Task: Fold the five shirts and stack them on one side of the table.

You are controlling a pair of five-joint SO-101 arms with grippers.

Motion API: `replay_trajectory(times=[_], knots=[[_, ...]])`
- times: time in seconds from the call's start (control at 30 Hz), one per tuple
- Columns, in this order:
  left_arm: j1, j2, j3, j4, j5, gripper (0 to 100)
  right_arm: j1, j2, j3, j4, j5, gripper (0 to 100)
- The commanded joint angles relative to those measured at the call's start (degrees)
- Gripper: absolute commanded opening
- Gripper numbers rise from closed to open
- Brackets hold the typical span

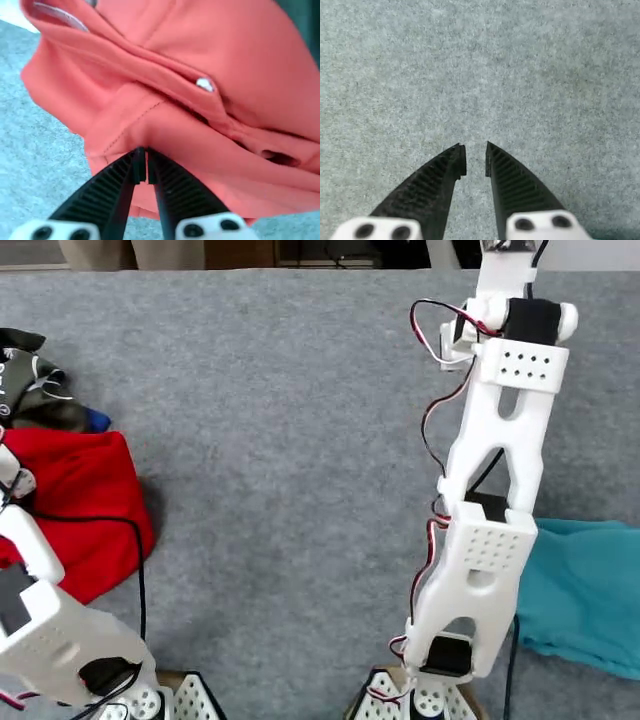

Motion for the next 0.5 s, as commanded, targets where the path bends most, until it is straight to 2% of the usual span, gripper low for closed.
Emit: replay_trajectory(times=[0.0, 0.1, 0.3, 0.4, 0.47], knots=[[1.14, -1.63, -8.26, 7.74, -0.26, 2, 0.84, -5.32, 0.13, 1.05, 0.44, 9.2], [4.57, -2.51, -16.97, 16.09, 0.0, 2, 0.84, -6.46, 0.22, 1.05, 0.44, 9.2], [14.33, -7.78, -18.02, 16.0, 0.44, 2, 1.98, -11.65, 4.18, 1.05, 0.44, 9.2], [14.68, -8.84, -17.14, 15.82, 0.44, 2, 3.12, -15.6, 11.91, 1.05, 0.44, 9.2], [12.04, -7.78, -16.88, 15.74, 0.44, 6, 3.74, -18.86, 17.63, 1.05, 0.44, 9.2]])
